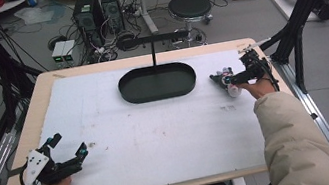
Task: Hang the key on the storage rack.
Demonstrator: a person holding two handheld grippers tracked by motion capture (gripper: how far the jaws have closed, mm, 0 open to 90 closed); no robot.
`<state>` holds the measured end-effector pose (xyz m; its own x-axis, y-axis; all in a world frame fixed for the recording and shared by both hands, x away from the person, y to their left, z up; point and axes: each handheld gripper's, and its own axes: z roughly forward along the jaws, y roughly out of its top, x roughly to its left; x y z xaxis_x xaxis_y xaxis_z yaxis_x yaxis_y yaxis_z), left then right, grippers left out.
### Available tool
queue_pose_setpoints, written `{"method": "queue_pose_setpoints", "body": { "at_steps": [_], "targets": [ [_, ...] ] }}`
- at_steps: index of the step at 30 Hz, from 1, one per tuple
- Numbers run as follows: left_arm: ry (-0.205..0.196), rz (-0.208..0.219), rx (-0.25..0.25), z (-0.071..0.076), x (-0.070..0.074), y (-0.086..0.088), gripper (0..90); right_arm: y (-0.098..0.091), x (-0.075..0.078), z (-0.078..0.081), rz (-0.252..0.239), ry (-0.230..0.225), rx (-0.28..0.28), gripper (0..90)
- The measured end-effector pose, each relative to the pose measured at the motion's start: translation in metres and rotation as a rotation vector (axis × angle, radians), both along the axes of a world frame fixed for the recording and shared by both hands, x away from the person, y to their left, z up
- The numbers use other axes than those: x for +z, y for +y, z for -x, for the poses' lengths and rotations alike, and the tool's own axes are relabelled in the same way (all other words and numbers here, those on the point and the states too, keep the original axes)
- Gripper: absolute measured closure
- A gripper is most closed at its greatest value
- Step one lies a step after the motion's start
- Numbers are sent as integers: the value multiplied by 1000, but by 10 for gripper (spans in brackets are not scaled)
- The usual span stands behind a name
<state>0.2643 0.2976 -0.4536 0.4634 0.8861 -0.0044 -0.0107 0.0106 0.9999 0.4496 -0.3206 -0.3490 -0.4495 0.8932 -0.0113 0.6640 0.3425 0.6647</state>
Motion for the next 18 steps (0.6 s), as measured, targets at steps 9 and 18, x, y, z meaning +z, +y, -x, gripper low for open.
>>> {"method": "queue_pose_setpoints", "body": {
  "at_steps": [9,18],
  "targets": [
    [2,1,-1,0,0,0,55,0,-16,-13,54,93,-26,6],
    [-7,4,-5,1,0,0,55,7,-32,-24,105,164,-32,6]
  ]
}}
